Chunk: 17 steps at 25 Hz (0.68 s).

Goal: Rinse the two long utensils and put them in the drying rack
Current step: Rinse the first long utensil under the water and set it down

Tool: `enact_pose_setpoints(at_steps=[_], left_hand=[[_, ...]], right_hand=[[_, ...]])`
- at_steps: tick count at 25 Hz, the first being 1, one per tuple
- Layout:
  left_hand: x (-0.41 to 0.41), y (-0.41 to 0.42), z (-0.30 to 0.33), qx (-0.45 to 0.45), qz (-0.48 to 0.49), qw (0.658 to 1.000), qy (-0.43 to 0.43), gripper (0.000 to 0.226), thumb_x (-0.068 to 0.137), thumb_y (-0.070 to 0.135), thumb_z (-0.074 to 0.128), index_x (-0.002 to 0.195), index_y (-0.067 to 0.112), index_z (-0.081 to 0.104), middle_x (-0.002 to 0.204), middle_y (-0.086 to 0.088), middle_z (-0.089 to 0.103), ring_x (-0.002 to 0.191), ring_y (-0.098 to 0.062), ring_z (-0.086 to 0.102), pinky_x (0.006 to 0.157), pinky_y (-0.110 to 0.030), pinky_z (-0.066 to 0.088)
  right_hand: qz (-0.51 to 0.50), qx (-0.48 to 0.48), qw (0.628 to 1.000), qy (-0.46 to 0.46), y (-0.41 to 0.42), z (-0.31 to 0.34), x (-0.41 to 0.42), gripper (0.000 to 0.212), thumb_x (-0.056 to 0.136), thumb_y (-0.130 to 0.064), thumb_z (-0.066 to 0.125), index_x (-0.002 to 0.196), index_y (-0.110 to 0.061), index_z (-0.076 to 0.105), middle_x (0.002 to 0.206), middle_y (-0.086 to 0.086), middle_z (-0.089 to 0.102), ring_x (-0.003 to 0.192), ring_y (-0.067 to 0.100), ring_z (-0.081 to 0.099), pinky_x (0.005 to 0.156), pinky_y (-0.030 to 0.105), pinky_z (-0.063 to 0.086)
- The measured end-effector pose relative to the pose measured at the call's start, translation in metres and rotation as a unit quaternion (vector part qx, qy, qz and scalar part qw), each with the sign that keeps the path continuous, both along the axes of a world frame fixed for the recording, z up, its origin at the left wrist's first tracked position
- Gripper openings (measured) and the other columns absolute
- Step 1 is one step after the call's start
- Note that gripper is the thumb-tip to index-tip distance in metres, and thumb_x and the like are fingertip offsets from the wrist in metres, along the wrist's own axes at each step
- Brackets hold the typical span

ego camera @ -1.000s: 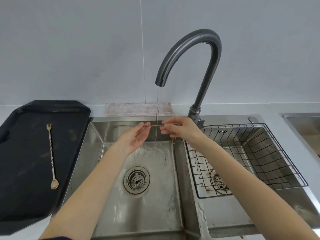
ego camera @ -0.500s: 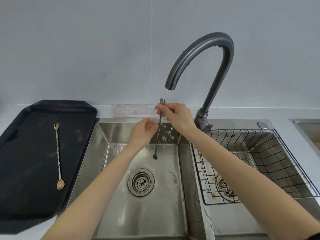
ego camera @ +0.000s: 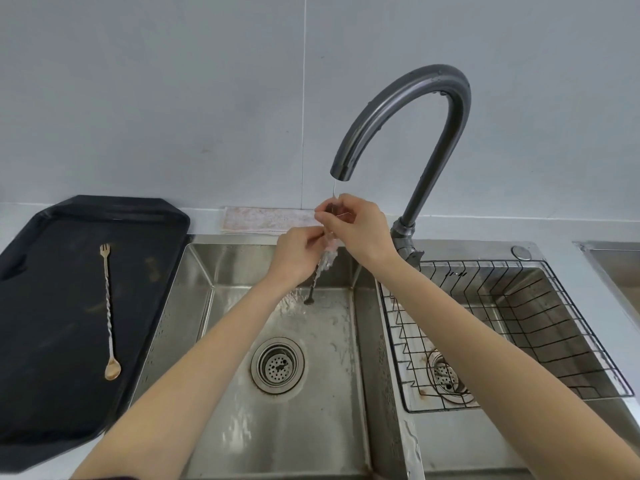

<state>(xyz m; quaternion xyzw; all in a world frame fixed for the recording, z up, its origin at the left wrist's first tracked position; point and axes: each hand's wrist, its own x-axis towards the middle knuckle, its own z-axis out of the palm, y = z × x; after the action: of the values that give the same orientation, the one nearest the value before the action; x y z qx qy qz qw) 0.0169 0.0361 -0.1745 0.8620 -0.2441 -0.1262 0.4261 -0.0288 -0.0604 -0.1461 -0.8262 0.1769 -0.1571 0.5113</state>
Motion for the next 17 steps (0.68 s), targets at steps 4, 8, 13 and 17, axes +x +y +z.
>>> enact_pose_setpoints(at_steps=[4, 8, 13, 17], left_hand=[[-0.004, 0.001, -0.007, -0.007, -0.010, 1.000, -0.018, 0.028, 0.095, 0.019, 0.041, 0.098, 0.007, 0.066, 0.081, -0.013, 0.070, 0.074, -0.027, 0.060, 0.057, -0.021, 0.033], [-0.006, 0.004, -0.014, 0.029, -0.018, 0.998, -0.045, 0.035, 0.092, 0.029, 0.049, 0.080, 0.004, 0.071, 0.082, -0.011, 0.075, 0.067, -0.018, 0.062, 0.058, -0.008, 0.038], [-0.003, -0.003, -0.002, 0.043, -0.029, 0.998, -0.031, 0.032, 0.093, 0.023, 0.048, 0.084, 0.003, 0.071, 0.070, -0.009, 0.065, 0.058, -0.016, 0.054, 0.061, -0.025, 0.037], [-0.010, -0.002, -0.007, 0.036, -0.050, 0.998, 0.011, 0.026, 0.094, 0.016, 0.044, 0.103, 0.005, 0.066, 0.074, 0.000, 0.063, 0.068, -0.010, 0.055, 0.056, -0.013, 0.033]], right_hand=[[0.006, 0.006, 0.999, -0.033, -0.001, 0.008, 0.003, 0.017, 0.089, -0.013, 0.059, 0.092, -0.004, 0.072, 0.069, -0.009, 0.068, 0.055, -0.001, 0.059, 0.070, 0.018, 0.054], [-0.002, 0.036, 0.998, -0.042, -0.005, 0.016, 0.004, 0.022, 0.095, -0.016, 0.049, 0.098, -0.007, 0.069, 0.068, -0.010, 0.064, 0.047, -0.006, 0.056, 0.055, 0.007, 0.049], [0.006, 0.016, 1.000, 0.006, -0.005, -0.001, -0.008, 0.013, 0.089, -0.013, 0.058, 0.095, -0.008, 0.069, 0.072, 0.002, 0.068, 0.062, 0.014, 0.061, 0.070, 0.025, 0.054], [0.004, 0.012, 1.000, 0.015, -0.008, -0.006, -0.007, 0.014, 0.088, -0.017, 0.061, 0.083, -0.009, 0.071, 0.053, -0.016, 0.062, 0.051, -0.001, 0.055, 0.066, 0.015, 0.050]])
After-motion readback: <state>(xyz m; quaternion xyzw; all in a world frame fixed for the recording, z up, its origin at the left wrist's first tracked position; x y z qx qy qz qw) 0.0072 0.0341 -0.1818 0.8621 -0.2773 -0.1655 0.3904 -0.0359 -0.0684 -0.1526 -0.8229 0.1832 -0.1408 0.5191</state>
